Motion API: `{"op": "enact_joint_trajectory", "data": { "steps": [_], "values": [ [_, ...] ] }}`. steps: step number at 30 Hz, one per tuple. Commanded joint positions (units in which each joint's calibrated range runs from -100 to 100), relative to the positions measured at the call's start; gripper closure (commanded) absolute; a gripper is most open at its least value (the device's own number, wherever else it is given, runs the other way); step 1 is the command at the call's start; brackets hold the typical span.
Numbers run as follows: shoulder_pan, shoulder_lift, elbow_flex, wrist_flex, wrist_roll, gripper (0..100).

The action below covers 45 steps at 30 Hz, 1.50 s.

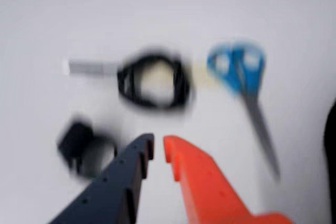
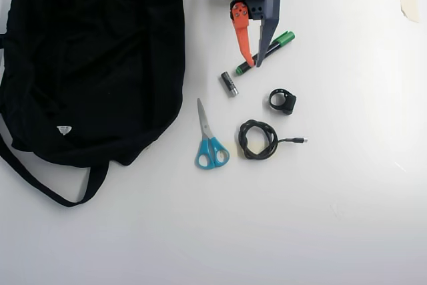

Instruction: Put the green marker into the black bag

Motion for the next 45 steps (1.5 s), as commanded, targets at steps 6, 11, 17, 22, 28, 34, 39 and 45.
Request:
{"op": "enact_joint_trajectory", "data": {
  "steps": [6, 11, 17, 22, 28, 34, 39, 45],
  "values": [
    [0.2, 24.7, -30.5, -8.1, 0.1, 98],
    [0.2, 37.9, -48.6, -8.1, 0.3, 98],
    [0.8, 49.9, -63.1, -8.4, 0.4, 98],
    [1.4, 55.5, -67.3, -11.3, 0.4, 98],
    [1.8, 55.4, -66.4, -13.1, 0.4, 98],
    [1.7, 54.5, -61.3, -12.5, 0.3, 98],
    [1.5, 54.3, -61.0, -13.0, -0.1, 98],
    [0.4, 49.8, -59.5, -5.7, -0.2, 98]
  ]
}}
